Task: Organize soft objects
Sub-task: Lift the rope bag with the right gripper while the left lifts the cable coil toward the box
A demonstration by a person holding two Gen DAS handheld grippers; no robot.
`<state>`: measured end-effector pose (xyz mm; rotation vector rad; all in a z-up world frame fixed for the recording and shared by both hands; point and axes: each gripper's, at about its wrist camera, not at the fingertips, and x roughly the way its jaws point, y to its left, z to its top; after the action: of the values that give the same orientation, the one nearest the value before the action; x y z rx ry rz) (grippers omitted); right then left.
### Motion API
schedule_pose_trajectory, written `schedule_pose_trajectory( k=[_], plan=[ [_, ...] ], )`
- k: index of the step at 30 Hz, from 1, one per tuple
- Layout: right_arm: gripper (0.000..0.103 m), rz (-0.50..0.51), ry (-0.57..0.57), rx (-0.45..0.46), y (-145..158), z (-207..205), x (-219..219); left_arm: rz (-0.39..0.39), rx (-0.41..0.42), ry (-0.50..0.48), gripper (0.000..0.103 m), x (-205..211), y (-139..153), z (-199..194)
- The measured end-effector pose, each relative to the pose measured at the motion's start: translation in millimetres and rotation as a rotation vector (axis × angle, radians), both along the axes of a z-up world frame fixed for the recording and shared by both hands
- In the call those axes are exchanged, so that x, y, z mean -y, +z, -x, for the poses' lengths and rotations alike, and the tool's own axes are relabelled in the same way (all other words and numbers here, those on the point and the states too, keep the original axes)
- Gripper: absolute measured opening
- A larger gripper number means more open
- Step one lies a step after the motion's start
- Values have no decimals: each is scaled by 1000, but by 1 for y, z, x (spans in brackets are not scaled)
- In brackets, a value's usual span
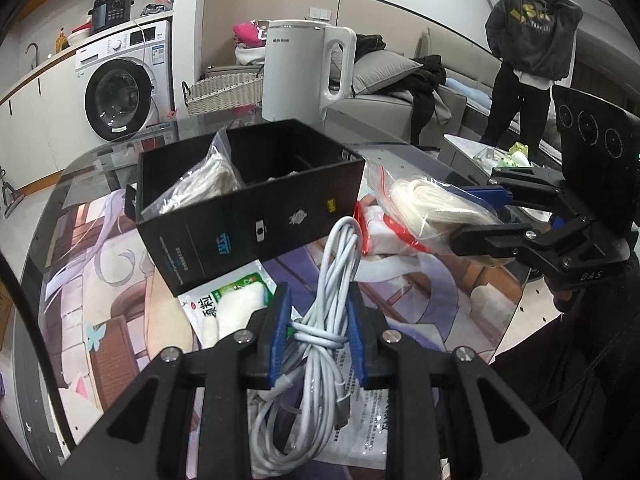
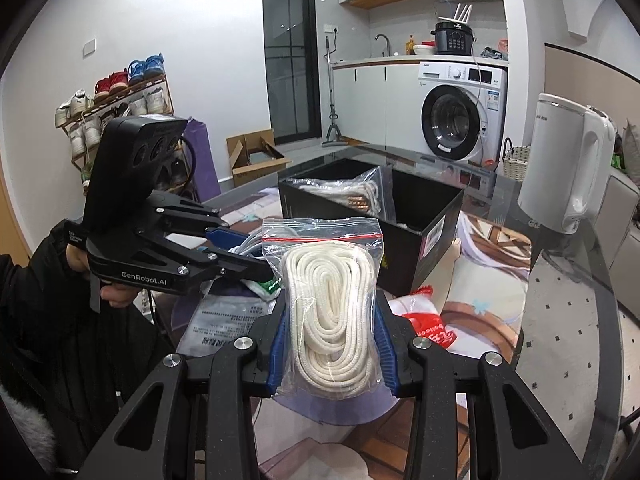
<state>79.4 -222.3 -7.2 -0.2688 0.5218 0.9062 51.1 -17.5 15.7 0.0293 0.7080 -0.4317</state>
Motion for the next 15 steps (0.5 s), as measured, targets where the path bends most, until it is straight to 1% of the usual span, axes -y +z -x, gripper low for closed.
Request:
schedule_pose_trajectory(
  k=[3, 9, 15],
  plan=[
    [38, -12, -8, 6, 4, -1, 0, 24, 6, 7, 25, -4, 4, 0],
    [38, -43, -32, 14, 11, -3, 2, 112, 16, 32, 25, -17, 13, -1],
    [38, -72, -65, 26, 20, -6, 2, 123, 52, 74, 25, -22, 25, 0]
  ],
)
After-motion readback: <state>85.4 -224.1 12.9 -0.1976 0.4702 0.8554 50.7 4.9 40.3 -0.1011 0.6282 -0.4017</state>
